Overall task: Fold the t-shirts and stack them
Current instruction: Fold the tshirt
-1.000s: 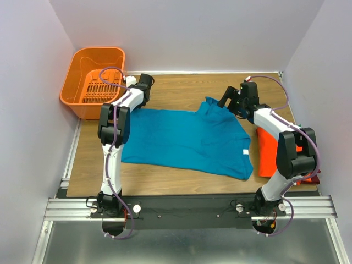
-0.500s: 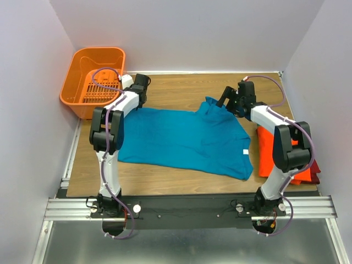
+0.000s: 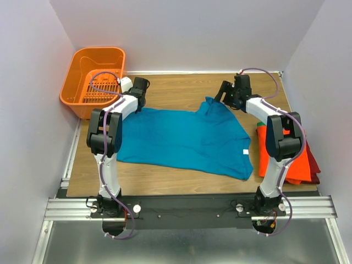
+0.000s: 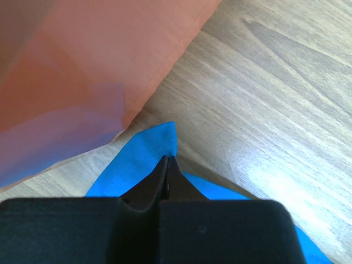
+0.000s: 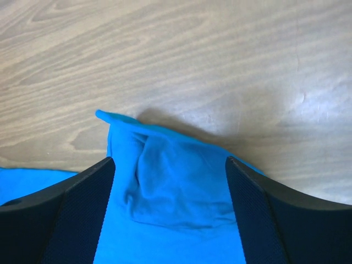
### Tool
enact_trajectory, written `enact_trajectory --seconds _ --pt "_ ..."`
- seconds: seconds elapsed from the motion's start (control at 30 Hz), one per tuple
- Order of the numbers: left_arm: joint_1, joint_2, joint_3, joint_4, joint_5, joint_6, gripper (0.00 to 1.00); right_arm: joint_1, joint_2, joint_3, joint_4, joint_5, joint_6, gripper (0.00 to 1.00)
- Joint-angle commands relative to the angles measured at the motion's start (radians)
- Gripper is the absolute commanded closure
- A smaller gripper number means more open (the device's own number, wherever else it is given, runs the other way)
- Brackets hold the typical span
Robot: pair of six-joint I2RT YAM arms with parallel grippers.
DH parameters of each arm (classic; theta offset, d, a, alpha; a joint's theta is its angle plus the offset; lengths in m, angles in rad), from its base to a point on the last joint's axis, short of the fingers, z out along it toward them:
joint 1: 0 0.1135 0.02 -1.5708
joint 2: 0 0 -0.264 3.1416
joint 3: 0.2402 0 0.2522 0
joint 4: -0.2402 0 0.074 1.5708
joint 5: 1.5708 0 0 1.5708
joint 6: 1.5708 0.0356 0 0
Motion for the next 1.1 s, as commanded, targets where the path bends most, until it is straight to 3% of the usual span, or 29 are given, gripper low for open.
enact_trajectory --seconds 0.0,0.37,0.7,0.9,1.07 --pt "-0.005 -0.033 -0.001 0.03 0.009 -0.021 1.0 0.006 0.035 0.069 0.014 -0.001 -0.091 0.14" --pt "-0.005 -0.014 0.002 0.033 0.019 -0.019 1.0 0.044 0.153 0.183 -0.019 -0.054 -0.232 0.15" --pt "-0.005 -0.01 0.01 0.035 0.018 -0.012 1.0 0.116 0.249 0.284 -0.059 0.057 -0.289 0.2" --pt "-0.003 -0.007 0.013 0.036 0.019 -0.01 1.0 0.116 0.259 0.302 -0.076 0.13 -0.285 0.29" --pt "-0.003 0.003 0.018 0.038 0.024 -0.01 1.0 0.116 0.252 0.308 -0.084 0.157 -0.282 0.58"
